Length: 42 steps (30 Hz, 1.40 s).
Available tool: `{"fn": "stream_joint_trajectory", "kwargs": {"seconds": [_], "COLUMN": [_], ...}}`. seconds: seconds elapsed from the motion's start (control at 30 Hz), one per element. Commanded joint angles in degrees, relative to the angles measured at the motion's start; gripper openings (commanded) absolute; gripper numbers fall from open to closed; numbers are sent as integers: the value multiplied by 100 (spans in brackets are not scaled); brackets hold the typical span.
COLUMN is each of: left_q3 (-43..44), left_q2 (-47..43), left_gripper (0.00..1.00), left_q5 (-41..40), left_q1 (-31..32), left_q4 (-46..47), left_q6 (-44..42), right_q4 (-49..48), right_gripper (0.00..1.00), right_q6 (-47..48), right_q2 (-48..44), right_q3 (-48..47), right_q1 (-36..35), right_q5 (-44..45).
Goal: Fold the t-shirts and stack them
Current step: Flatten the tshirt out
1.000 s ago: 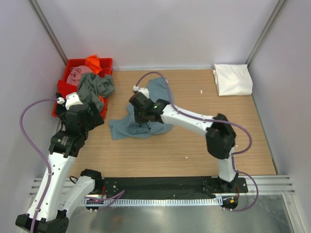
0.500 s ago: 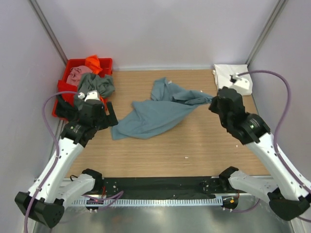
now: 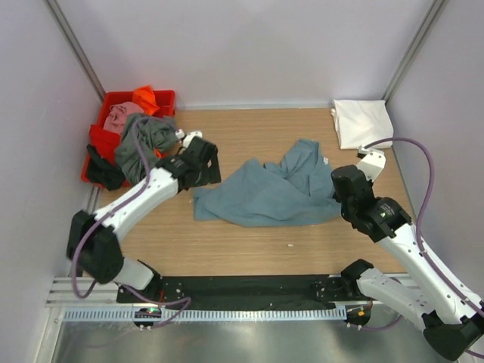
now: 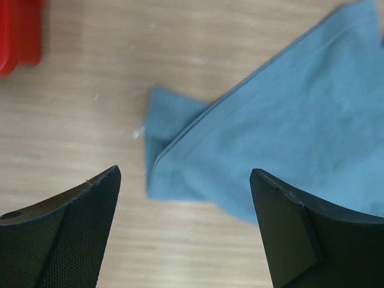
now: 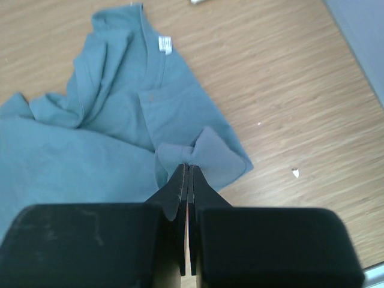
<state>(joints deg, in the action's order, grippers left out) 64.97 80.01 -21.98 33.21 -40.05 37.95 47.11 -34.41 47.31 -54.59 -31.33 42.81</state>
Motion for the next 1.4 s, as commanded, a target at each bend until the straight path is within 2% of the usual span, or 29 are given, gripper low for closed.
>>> {"fn": "stream_joint_trajectory", "kwargs": {"seconds": [0.0,0.03,0.13,0.27,0.3,0.4,0.57,0.63,0.73,0.77,0.8,0.93,0.97,1.03,1.07,1.1,1.23,1.37], "left_q3": [1085,1340,2237,3352,3538,4206,5409,5430,5106,5052,5000,4806,4693,4534,4490,4437,4130,4488], "left_q2": [917,1547,2333,3614,3775,4380,5243,5463,5473,5473,5482,5368,5263,5166,5078,5016,4604,4032], "left_gripper": [88,86,82,82,84,86,86,84,70,58,54,48,42,28,9,0,0,0], "left_q5": [-202,-193,131,526,911,1239,959,967,1020,1020,1011,959,941,958,932,862,555,107], "left_q1": [10,10,19,19,19,124,458,476,484,485,485,485,485,484,485,493,520,529], "left_q4": [735,718,814,815,824,832,272,50,199,234,261,217,217,226,217,208,208,-194], "left_q6": [-60,-121,-323,-333,-324,-359,-447,-263,-166,-131,-122,-69,-51,-43,-43,-43,-183,-534], "right_q4": [-352,-378,-422,-414,-422,-431,-405,-379,-361,-352,-343,-378,-370,-378,-387,-378,-448,-615], "right_gripper": [1,1,1,1,1,1,1,1,1,1,1,1,1,1,1,1,1,1], "right_q6": [-241,-241,-285,-294,-285,-206,-110,-92,-30,-30,-30,-30,-30,-39,-48,-57,-74,-22], "right_q2": [-152,-169,-240,-257,-257,-231,-178,-204,-222,-213,-205,-178,-169,-169,-161,-169,-126,111], "right_q3": [246,325,457,537,554,598,581,572,572,572,572,554,554,563,563,572,590,450], "right_q1": [13,13,22,13,13,13,13,13,13,13,13,13,13,13,13,13,13,13], "right_q5": [-483,-588,-949,-1318,-1336,-1302,-1240,-1161,-1082,-1073,-1064,-1081,-1081,-1081,-1073,-1064,-1081,-976]}}
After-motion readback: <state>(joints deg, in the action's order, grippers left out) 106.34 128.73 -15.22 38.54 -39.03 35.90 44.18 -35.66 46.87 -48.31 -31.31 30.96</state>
